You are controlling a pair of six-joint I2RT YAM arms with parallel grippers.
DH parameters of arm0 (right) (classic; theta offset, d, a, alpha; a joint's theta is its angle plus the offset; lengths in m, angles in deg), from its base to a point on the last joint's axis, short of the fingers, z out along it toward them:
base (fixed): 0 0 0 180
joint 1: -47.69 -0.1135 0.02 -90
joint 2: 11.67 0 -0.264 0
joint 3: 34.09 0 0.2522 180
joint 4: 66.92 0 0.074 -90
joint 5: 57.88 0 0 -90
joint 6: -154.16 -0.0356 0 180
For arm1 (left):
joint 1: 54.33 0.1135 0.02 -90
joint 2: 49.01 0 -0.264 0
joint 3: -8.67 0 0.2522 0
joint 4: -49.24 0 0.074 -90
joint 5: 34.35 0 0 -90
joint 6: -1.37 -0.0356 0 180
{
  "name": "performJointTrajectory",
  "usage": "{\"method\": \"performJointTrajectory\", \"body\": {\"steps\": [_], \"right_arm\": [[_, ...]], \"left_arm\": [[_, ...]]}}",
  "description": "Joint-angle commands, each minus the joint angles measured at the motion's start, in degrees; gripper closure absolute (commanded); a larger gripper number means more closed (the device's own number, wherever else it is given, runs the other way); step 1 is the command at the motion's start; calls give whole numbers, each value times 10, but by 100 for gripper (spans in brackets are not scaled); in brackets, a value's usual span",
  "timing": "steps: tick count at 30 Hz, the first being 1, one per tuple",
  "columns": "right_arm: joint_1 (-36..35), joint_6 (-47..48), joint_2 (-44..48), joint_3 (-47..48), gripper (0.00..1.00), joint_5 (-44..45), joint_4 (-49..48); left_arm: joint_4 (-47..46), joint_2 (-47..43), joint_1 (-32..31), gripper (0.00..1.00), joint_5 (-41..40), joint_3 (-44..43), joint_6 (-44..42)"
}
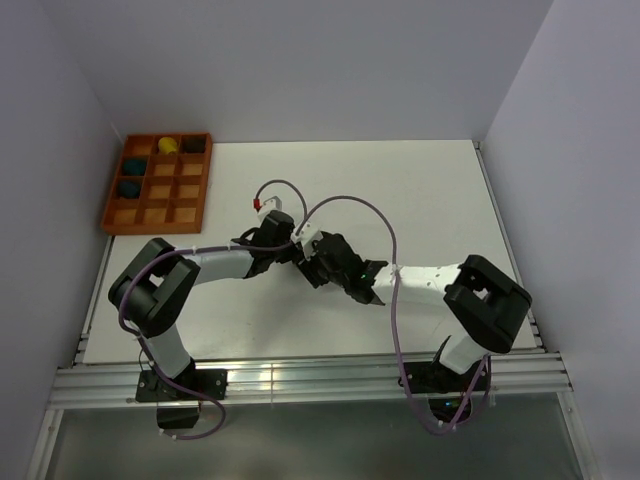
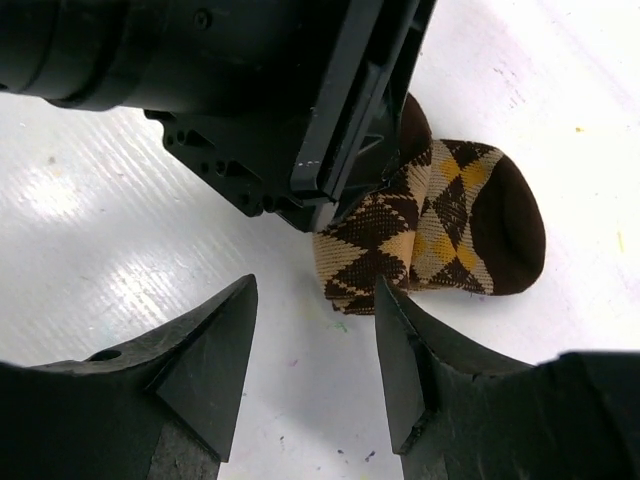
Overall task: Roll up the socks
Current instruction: Roll the sock at the center of the board.
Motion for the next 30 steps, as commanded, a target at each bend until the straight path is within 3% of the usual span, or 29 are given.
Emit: {"method": "performJointTrajectory", "body": {"steps": [1, 10, 15, 22, 23, 26, 28, 30], "right_arm": [[-10, 37, -24, 27, 42, 40, -30], [-23, 52, -108, 45, 42, 93, -56], [-24, 28, -130, 41, 48, 119, -42], [-24, -19, -171, 49, 76, 122, 10], [-24, -24, -174, 49, 87, 118, 14], [-22, -42, -175, 48, 100, 96, 29], [-18, -52, -169, 44, 100, 69, 38], [-6, -76, -156, 42, 100, 44, 45]], "left_arm": [[59, -9, -6, 89, 11, 0, -26], [54, -15, -6, 89, 19, 7, -26], [53, -19, -6, 89, 22, 6, -29], [47, -26, -5, 90, 31, 9, -33], [47, -29, -6, 89, 31, 10, -35], [47, -38, -6, 89, 29, 10, -36], [47, -45, -6, 85, 24, 11, -37], [45, -55, -5, 76, 20, 15, -36]]}}
